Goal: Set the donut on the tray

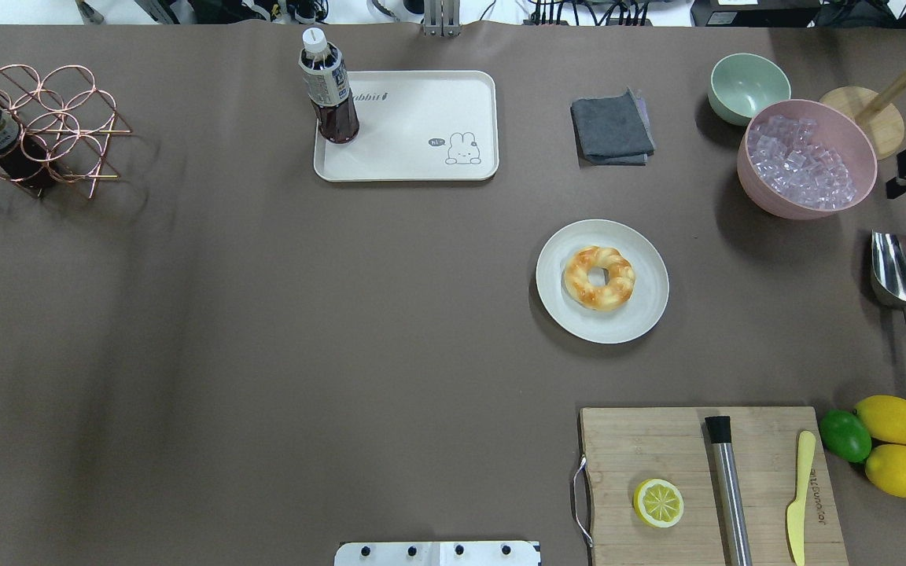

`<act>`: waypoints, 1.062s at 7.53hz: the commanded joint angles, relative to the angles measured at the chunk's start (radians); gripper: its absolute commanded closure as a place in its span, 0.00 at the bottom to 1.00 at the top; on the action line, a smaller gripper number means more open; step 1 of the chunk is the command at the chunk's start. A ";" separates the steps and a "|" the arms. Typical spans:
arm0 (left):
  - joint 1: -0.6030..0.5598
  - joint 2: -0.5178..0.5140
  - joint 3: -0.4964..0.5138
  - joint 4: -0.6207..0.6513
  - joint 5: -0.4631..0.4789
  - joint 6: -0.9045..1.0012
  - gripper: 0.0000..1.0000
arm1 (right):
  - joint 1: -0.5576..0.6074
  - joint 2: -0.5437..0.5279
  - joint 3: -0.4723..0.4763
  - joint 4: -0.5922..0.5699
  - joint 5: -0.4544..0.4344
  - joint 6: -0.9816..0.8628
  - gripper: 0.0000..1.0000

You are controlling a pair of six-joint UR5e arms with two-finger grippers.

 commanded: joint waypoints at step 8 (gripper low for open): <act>0.000 0.000 -0.006 0.003 0.000 0.000 0.01 | -0.436 0.182 -0.287 0.404 -0.226 0.488 0.06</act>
